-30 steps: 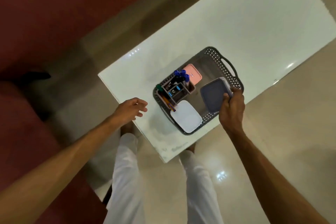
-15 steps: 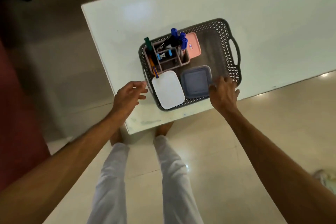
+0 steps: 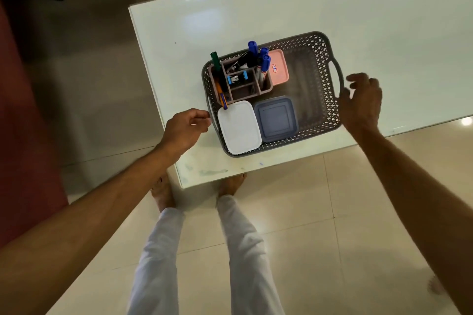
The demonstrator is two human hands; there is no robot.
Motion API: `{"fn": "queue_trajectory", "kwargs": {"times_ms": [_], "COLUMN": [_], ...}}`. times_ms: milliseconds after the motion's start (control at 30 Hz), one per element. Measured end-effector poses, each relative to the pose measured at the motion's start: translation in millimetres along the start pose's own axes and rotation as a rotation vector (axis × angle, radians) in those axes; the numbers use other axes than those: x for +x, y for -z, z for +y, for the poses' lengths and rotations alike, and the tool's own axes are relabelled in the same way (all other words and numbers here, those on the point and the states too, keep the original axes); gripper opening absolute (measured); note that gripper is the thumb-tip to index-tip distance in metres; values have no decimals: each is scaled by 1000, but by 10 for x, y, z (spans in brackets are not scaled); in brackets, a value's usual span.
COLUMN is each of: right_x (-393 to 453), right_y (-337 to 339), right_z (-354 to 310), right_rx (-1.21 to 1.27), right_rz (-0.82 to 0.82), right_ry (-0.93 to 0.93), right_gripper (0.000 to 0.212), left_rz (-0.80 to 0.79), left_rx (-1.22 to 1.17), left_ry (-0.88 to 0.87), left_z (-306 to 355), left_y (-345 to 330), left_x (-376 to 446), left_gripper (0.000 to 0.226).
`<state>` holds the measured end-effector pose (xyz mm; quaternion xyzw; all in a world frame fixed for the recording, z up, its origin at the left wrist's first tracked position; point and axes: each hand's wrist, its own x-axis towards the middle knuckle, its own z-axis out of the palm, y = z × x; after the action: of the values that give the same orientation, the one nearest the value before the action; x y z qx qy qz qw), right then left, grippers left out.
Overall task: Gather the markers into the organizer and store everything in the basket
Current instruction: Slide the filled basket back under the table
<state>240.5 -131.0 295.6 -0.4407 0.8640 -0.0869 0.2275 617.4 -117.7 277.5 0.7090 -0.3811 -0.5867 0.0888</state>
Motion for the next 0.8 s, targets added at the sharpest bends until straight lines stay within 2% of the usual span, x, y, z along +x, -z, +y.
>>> {"fn": "queue_trajectory", "kwargs": {"times_ms": [33, 100, 167, 233, 367, 533, 800], "right_x": [146, 386, 522, 548, 444, 142, -716], "right_y": [23, 70, 71, 63, 37, 20, 11], "right_z": [42, 68, 83, 60, 143, 408, 925], "right_rx": [48, 257, 360, 313, 277, 307, 384], "right_rz": [-59, -284, -434, -449, -298, -361, -409], "right_ry": [-44, -208, -264, -228, -166, -216, -267], "right_gripper": [37, 38, 34, 34, 33, 30, 27], "left_rz": [-9, -32, -70, -110, -100, -91, -275], "left_rx": [0, -18, -66, -140, -209, -93, 18], "left_ry": [-3, -9, -7, 13, 27, -11, -92], "left_z": [25, 72, 95, 84, 5, -166, -810], "left_y": [15, 29, 37, 32, -34, -54, -8], "left_x": [38, 103, 137, 151, 169, 22, -584], "left_gripper": [19, 22, 24, 26, 31, 38, 37]}}
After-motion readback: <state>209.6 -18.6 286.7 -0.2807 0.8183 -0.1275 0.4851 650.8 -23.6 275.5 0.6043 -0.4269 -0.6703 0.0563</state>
